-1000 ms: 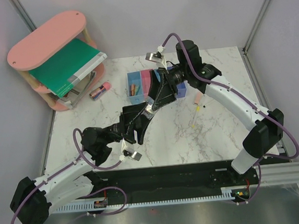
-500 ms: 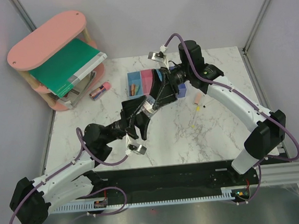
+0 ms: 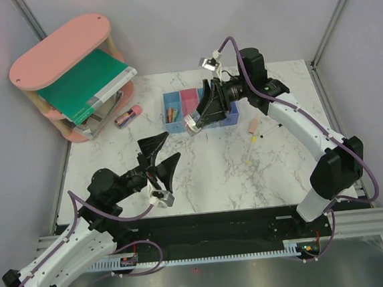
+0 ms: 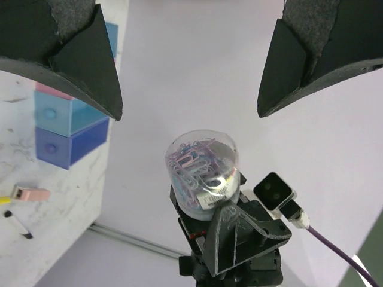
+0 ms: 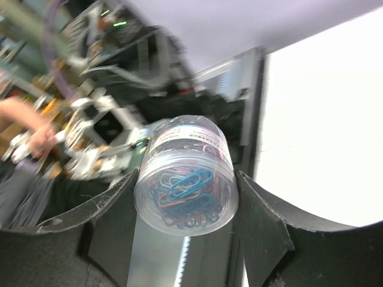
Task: Sort the stationery into containers
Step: Place the stationery in the storage box.
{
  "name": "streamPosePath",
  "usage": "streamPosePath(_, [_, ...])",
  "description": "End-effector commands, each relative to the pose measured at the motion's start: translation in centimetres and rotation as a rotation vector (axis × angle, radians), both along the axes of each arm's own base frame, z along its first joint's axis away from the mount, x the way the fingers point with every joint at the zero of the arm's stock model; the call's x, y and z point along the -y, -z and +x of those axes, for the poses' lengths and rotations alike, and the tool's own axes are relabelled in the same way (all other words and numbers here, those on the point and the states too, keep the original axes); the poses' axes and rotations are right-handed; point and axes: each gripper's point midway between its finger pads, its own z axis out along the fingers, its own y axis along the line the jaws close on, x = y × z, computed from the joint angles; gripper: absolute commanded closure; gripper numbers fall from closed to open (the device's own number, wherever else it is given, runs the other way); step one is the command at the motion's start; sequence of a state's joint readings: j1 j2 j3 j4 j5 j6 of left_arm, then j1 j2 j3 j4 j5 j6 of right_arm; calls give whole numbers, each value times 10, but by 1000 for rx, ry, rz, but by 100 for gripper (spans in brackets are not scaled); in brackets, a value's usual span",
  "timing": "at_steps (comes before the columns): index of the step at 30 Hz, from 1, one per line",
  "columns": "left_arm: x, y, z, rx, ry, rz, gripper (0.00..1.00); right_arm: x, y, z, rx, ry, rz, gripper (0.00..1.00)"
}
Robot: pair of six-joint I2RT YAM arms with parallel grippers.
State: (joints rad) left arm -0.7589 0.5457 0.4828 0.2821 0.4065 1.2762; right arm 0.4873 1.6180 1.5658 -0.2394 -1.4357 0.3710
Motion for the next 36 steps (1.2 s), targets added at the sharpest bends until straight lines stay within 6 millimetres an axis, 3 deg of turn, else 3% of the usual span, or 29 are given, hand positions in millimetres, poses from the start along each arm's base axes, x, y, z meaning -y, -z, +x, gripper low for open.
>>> streamPosePath(1, [-16,15,8,-226,-91,61,0,12,15,79,93,253,-19,94])
streamPosePath(2, [-19,28,9,-277,-108,101,0,15,19,92,111,297,-34,95])
streamPosePath(4, [-26,29,14,-339,-158,99,0,20,39,125,240,418,-146,96])
streamPosePath(5, [-28,43,16,-394,-180,139,0,20,58,140,289,448,-220,97])
streamPosePath(9, [-38,54,21,-523,-256,151,0,40,79,185,389,625,-404,98])
streamPosePath(12, [-44,68,27,-615,-323,163,0,66,97,223,460,796,-572,99])
streamPosePath(13, [-46,69,27,-635,-339,157,0,82,103,237,498,870,-656,100])
streamPosePath(14, [-49,72,28,-658,-354,150,0,90,120,243,492,878,-733,99])
streamPosePath(16, [-53,83,22,-701,-361,185,0,109,122,258,549,931,-829,100])
streamPosePath(22, [-62,109,7,-952,-426,262,0,128,157,275,577,912,-1000,98])
streamPosePath(26, [-56,101,0,-1083,-421,236,0,136,182,291,567,915,-1072,97])
streamPosePath(31, [-50,98,-13,-1289,-435,267,0,144,192,308,562,928,-1088,97])
streamPosePath(36, [-40,80,-3,-1366,-456,230,0,140,202,318,551,920,-1075,97])
